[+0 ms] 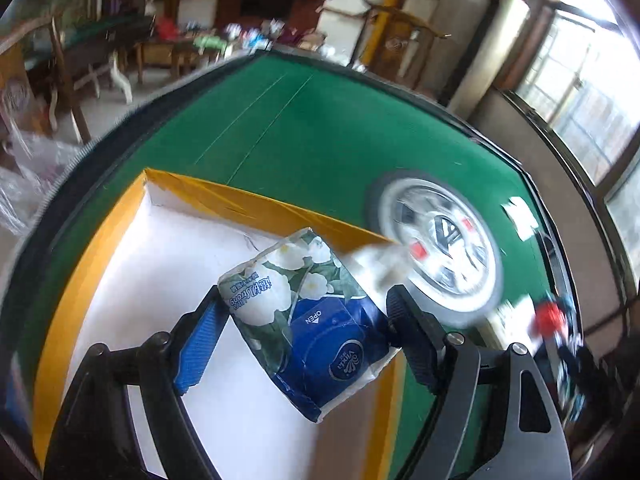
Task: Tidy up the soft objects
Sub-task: 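Lower the blue tissue pack into the yellow-rimmed box and open the left tool, then grasp the lemon-print tissue pack with the left tool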
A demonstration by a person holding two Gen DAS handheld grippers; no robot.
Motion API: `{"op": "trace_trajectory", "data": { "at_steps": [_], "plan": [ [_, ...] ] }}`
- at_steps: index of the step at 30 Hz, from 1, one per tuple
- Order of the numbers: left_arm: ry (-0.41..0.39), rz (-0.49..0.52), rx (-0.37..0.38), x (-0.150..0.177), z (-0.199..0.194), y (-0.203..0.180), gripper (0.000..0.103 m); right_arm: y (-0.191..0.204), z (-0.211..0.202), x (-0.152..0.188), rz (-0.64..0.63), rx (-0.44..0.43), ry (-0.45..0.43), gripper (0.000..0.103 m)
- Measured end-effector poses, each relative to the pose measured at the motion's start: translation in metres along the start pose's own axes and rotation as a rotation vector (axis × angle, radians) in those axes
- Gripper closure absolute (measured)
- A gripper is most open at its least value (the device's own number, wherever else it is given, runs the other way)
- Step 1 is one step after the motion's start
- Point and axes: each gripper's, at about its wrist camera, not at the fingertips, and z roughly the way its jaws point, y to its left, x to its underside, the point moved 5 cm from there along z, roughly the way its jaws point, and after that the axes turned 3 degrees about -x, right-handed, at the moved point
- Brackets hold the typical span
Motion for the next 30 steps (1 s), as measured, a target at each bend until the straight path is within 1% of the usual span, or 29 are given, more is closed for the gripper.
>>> {"op": "trace_trajectory", "data": {
  "at_steps": [1,2,3,5,7,8,9,12,14,16,17,20,22,24,26,28,30],
  "plan": [
    [0.023,-0.031,0.027,-0.004,0.009,0.007,0.022,0.000,0.000,0.000,-0.003,0.004,0.001,0.034],
    [0.059,-0.072,0.083,-0.008,0.021,0.012,0.022,0.000,0.001,0.000,-0.007,0.009,0.002,0.034],
    [0.077,-0.095,0.101,-0.009,0.027,0.016,0.022,0.001,0.001,0.000,-0.013,0.014,0.004,0.034],
    [0.082,-0.146,0.120,-0.010,0.032,0.025,0.020,0.001,0.002,0.001,-0.020,0.021,0.006,0.034],
    [0.093,-0.201,0.166,-0.009,0.037,0.032,0.012,0.002,0.002,0.001,-0.025,0.025,0.007,0.034],
    [0.089,-0.215,0.179,-0.009,0.035,0.033,0.009,0.002,0.002,0.001,-0.026,0.025,0.008,0.034],
    [0.076,-0.229,0.193,-0.011,0.031,0.035,0.000,0.002,0.002,0.001,-0.026,0.025,0.008,0.034],
    [0.024,-0.226,0.215,-0.014,0.015,0.039,0.000,0.002,0.002,0.001,-0.026,0.026,0.008,0.034],
    [0.027,-0.192,0.223,-0.015,0.004,0.036,0.000,0.002,0.002,0.001,-0.027,0.027,0.008,0.034],
    [0.041,-0.144,0.225,-0.009,-0.008,0.023,0.000,0.002,0.002,0.001,-0.026,0.027,0.007,0.034],
    [0.044,-0.103,0.225,-0.007,-0.016,0.011,0.000,0.002,0.002,0.001,-0.026,0.027,0.007,0.034],
    [0.041,0.056,0.258,0.012,-0.039,-0.041,0.000,0.002,0.001,0.001,-0.020,0.029,0.003,0.034],
    [0.061,0.150,0.290,0.028,-0.046,-0.076,0.000,0.001,-0.002,0.000,-0.011,0.027,-0.008,0.034],
    [0.095,0.231,0.282,0.042,-0.043,-0.108,0.000,0.000,-0.006,-0.002,-0.003,0.023,-0.027,0.034],
    [0.136,0.302,0.277,0.056,-0.031,-0.140,0.000,0.000,-0.011,-0.005,0.000,0.016,-0.052,0.034],
    [0.175,0.320,0.257,0.068,-0.017,-0.159,0.000,0.000,-0.015,-0.006,0.006,0.007,-0.068,0.034],
    [0.240,0.279,0.263,0.078,0.005,-0.176,0.000,-0.001,-0.016,-0.006,0.013,0.001,-0.072,0.034]
  ]
}}
